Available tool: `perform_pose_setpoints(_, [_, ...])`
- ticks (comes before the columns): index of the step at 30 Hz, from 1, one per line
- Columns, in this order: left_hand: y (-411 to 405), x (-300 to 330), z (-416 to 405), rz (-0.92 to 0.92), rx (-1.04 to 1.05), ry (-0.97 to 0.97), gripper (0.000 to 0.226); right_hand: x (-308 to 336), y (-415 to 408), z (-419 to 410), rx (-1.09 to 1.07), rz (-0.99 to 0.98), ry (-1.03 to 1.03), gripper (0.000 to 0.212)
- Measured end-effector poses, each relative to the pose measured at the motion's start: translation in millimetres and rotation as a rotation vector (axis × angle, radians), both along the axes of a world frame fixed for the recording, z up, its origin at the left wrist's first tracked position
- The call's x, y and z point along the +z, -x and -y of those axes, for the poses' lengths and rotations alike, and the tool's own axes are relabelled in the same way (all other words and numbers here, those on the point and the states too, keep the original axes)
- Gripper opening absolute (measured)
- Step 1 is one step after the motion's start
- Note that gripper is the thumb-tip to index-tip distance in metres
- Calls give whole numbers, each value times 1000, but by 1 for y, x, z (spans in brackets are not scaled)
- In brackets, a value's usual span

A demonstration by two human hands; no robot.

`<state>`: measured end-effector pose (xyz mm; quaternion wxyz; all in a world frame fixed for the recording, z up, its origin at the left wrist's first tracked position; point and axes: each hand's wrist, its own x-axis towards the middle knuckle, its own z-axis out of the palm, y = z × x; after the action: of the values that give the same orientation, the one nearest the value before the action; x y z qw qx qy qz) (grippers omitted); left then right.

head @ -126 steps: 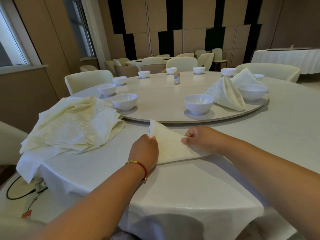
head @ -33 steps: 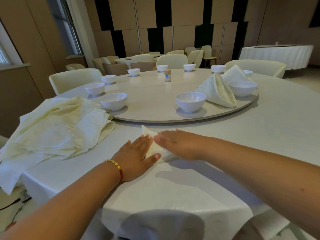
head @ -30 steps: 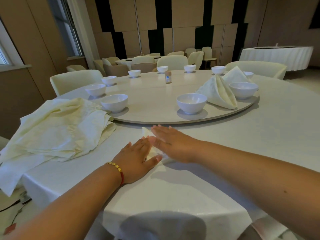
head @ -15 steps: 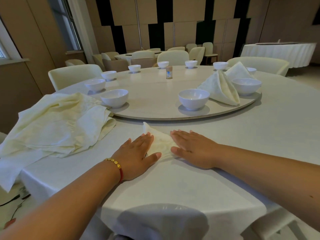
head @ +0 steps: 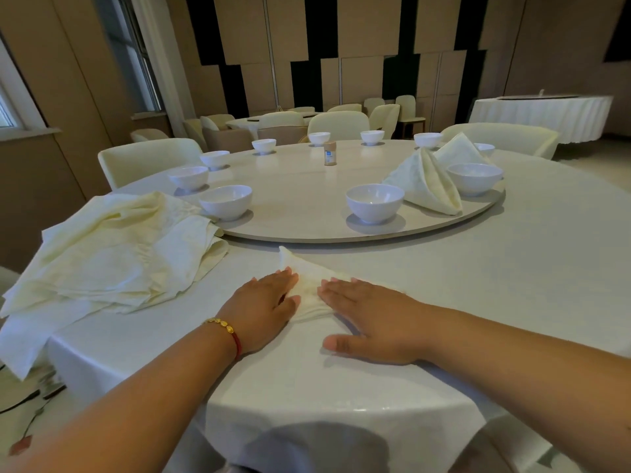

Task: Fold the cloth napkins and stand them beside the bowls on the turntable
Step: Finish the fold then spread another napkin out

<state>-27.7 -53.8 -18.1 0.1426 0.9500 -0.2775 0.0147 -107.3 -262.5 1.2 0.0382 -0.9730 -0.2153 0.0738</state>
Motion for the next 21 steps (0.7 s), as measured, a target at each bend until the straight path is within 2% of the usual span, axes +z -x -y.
perform_pose_setpoints(2, [5, 2, -4, 61, 26, 224, 36, 1, 2, 2, -16, -12, -9, 100])
perform_pose_setpoints(4, [11, 6, -9, 102, -12, 405, 16, 1, 1, 2, -26, -8, -18, 92])
perform_pose_setpoints(6, [17, 8, -13, 71, -106, 365, 11, 2, 2, 1, -29, -1, -27, 87])
perform_pose_setpoints(10, [12, 10, -19, 58, -173, 196, 25, 4, 0, 1, -49, 1, -72, 84])
perform_pose_setpoints(13, [14, 12, -17, 296, -247, 133, 39, 7, -4, 1, -76, 17, -134, 71])
perform_pose_setpoints(14, [15, 12, -14, 378, -262, 122, 37, 9, -6, 0, -96, 37, -151, 65])
perform_pose_setpoints(16, [15, 16, -11, 316, -193, 144, 31, 12, -10, -6, -126, 94, -141, 55])
perform_pose_setpoints(18, [9, 23, -8, 184, -150, 224, 36, 15, -16, -15, -140, 204, -76, 50])
perform_pose_setpoints(21, [-2, 37, 0, 156, -153, 279, 12, 18, -26, -26, -141, 370, 0, 31])
